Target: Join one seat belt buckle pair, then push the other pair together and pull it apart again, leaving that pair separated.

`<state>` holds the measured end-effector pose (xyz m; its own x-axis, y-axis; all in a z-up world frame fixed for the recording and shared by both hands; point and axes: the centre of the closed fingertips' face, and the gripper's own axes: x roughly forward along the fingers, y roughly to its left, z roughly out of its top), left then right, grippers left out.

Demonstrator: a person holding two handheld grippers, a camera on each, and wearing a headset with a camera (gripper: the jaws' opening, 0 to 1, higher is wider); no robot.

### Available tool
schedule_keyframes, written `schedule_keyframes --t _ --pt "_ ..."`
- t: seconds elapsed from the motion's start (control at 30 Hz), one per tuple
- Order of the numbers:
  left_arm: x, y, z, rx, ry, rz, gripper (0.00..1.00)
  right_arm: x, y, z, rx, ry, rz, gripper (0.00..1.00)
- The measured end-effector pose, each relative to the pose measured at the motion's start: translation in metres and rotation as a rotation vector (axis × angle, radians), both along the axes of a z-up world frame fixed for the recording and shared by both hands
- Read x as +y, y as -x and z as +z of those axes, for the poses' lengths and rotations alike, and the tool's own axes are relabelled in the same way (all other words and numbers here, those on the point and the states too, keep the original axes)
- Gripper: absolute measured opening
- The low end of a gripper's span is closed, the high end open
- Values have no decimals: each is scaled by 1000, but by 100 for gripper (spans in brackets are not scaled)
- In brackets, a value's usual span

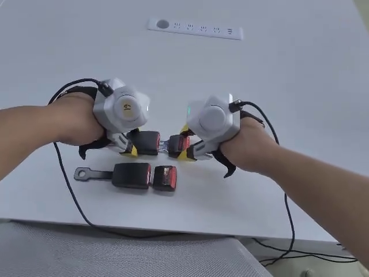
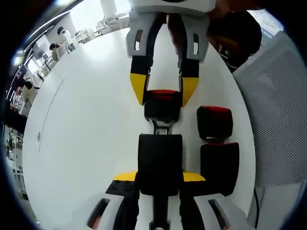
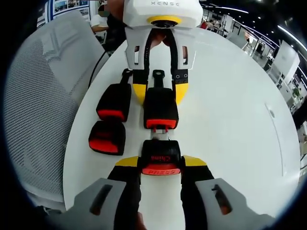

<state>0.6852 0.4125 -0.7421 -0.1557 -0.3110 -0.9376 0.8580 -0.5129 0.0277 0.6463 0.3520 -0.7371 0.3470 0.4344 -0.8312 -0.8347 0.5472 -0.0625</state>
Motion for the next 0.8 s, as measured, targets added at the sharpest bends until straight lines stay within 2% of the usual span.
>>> schedule_keyframes --t 0.13,0.33,0.47,0.8 --pt "0 0 -1 -9 -16 -10 32 0 -1 0 4 15 0 29" --pt "0 0 0 -2 -10 -16 31 2 -2 0 4 18 -8 28" --pt "0 0 0 -1 -12 -12 31 11 -7 0 -3 16 -14 28" --pt "-1 -1 0 -3 -20 -16 31 10 -8 0 6 15 -6 28"
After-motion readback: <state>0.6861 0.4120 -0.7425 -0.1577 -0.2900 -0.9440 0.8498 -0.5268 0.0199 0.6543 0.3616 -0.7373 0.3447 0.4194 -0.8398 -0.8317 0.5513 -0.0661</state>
